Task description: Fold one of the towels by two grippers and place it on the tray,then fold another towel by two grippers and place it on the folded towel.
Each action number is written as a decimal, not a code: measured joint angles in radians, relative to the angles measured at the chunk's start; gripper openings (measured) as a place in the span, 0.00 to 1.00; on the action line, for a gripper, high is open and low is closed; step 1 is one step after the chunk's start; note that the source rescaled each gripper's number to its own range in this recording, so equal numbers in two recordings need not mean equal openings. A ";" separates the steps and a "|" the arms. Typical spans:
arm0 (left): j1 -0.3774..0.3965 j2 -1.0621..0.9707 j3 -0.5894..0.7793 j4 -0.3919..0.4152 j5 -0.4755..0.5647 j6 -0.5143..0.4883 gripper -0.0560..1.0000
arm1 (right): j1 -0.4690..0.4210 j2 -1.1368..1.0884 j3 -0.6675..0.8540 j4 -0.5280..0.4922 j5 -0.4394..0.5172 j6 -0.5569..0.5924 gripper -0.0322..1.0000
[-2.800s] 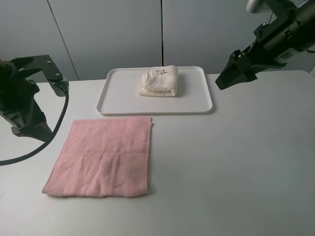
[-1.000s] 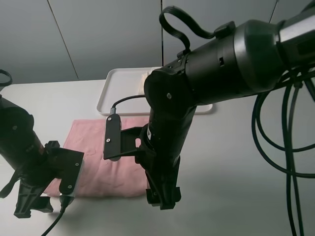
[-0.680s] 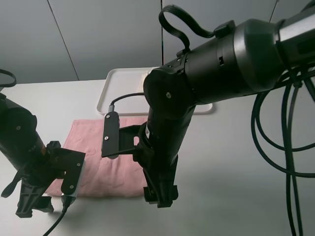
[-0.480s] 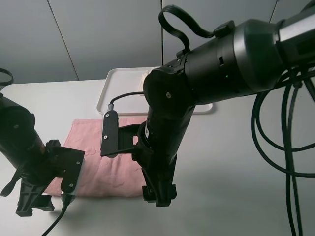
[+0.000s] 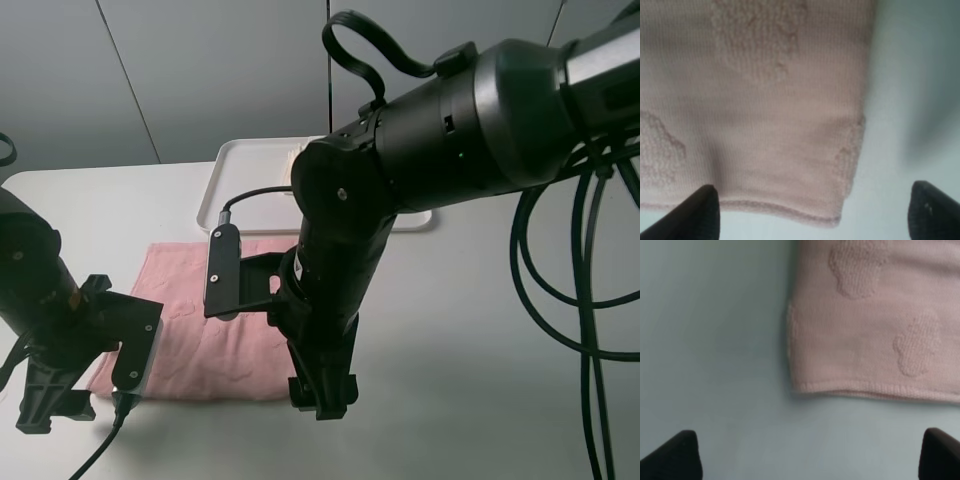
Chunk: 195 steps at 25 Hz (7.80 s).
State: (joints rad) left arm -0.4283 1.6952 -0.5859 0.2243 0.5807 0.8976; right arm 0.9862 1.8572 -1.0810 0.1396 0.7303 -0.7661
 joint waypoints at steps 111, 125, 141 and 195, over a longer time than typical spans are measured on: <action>0.000 0.042 0.046 0.029 -0.177 -0.185 0.06 | 0.072 0.210 -0.072 -0.200 -0.108 0.389 0.03; 0.000 -0.178 0.054 -0.124 -0.172 -0.289 0.06 | -0.032 0.029 -0.072 -0.098 0.062 0.407 0.03; 0.000 -0.348 0.054 -0.423 -0.100 -0.417 0.06 | -0.034 -0.017 -0.072 -0.056 0.182 0.560 0.03; 0.236 -0.106 -0.266 -0.279 -0.072 -0.838 0.98 | -0.140 0.109 -0.143 -0.549 -0.147 1.352 1.00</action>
State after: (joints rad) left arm -0.1920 1.5893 -0.8518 -0.0544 0.5091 0.0592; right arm 0.8466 1.9658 -1.2237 -0.4091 0.5836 0.5855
